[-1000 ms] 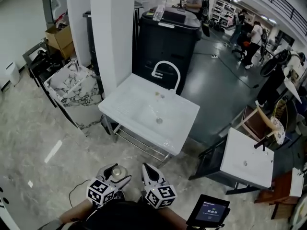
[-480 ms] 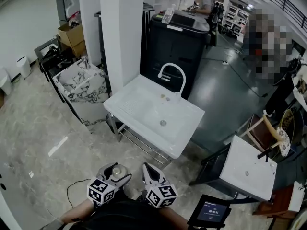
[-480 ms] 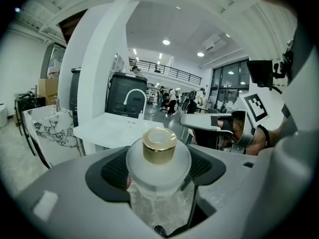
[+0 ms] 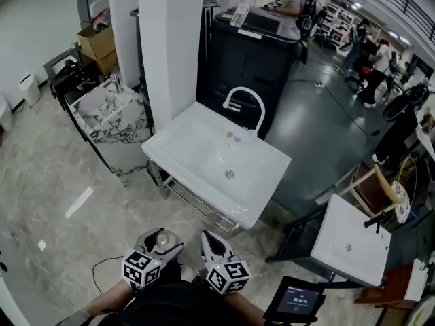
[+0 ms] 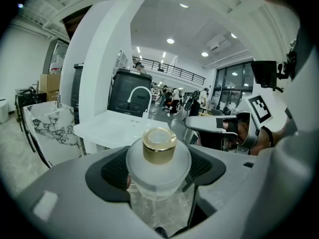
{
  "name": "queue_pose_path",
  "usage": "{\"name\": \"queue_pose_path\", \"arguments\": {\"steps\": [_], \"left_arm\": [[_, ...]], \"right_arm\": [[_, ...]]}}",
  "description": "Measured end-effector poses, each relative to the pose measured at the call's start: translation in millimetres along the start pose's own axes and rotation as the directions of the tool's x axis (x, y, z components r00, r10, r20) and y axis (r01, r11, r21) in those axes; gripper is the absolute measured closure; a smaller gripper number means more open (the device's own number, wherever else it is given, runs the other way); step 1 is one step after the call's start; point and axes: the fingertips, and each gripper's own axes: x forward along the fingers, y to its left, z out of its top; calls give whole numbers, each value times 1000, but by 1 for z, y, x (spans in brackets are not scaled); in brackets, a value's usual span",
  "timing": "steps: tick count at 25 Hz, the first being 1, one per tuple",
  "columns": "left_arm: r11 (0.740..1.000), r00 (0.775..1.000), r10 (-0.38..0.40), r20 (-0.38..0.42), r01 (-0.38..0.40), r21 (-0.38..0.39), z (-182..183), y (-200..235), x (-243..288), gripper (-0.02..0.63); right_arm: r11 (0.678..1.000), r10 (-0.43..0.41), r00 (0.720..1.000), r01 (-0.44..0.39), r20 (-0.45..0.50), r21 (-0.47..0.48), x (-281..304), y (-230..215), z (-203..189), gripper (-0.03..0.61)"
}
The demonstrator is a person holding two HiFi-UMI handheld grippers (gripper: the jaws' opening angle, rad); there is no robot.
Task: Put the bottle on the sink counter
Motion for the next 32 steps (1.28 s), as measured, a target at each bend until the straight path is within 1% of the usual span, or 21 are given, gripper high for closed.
{"name": "queue_pose_path", "arguments": {"steps": [5,10,16,21,24,29,32], "left_arm": [[999,999,-38,-12,39,7,11,24,25,278],[997,997,-74,-23,74,23,31,62,48,278],[994,993,-109,-35,109,4,43,111,74,278],[992,991,-125,-49,124,-18,49,146,85,278],[992,991,-127,-48,127,-18,52,165,89,278],[991,990,-134,-41,133,-19,62,190,92,278],[990,990,-138,-38,137,-23,68,200,95,278]], "right_arm": [[999,-38,999,37,8,11,31,-17,7,583],[997,-79,997,79,8,15,73,-28,18,583],[992,-126,992,126,-26,20,123,-42,16,583],[986,-162,985,163,-52,22,155,-46,19,583],[984,-176,983,177,-53,22,172,-47,21,583],[983,-178,982,180,-54,21,197,-40,23,583],[980,-193,979,195,-62,24,202,-41,26,583]]}}
